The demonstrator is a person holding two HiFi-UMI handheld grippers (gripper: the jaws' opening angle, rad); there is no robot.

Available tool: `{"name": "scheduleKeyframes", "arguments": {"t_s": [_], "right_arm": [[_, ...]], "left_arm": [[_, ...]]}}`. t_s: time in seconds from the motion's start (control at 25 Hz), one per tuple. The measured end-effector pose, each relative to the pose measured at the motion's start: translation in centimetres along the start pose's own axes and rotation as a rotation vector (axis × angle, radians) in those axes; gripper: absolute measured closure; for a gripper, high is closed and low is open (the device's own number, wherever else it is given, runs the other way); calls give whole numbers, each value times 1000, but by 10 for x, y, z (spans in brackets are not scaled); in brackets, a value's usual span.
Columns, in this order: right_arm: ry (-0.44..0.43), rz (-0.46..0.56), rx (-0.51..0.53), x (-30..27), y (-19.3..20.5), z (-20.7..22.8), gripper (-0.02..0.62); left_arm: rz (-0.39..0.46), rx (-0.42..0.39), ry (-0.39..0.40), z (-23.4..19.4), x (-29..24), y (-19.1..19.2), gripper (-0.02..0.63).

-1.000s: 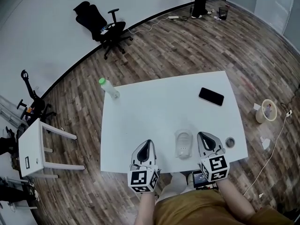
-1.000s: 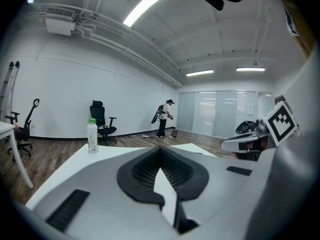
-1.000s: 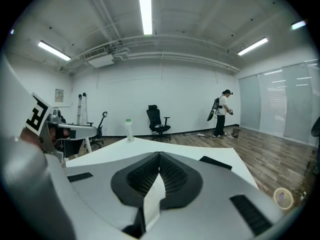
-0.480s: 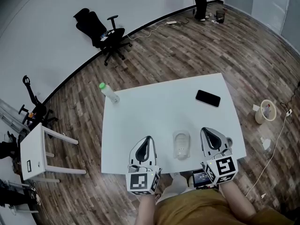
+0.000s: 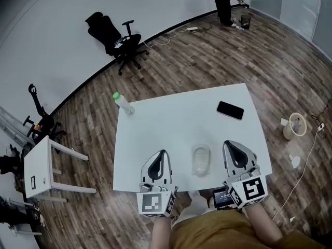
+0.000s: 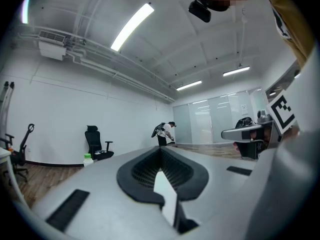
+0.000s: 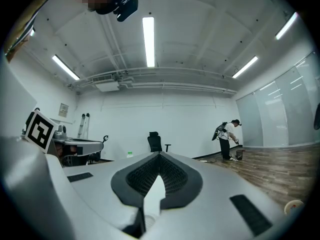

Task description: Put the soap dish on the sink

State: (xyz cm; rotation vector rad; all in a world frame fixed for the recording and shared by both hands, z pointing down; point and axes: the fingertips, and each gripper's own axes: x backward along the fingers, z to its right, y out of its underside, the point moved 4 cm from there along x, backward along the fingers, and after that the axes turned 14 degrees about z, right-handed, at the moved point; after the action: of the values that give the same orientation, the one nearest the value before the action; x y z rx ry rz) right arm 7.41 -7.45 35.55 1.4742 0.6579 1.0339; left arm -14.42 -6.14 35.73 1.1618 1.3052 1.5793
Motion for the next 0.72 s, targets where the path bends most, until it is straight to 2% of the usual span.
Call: {"name": "scheduleKeyframes", "arguments": {"t_s": [0.48, 0.72], "right_arm": [[11, 23, 16, 9, -17, 12, 587], [-7, 13, 25, 5, -14, 12, 586]], "left_arm": [[36, -42, 16, 16, -4, -19, 598], [33, -29, 11, 15, -5, -15, 598]]}}
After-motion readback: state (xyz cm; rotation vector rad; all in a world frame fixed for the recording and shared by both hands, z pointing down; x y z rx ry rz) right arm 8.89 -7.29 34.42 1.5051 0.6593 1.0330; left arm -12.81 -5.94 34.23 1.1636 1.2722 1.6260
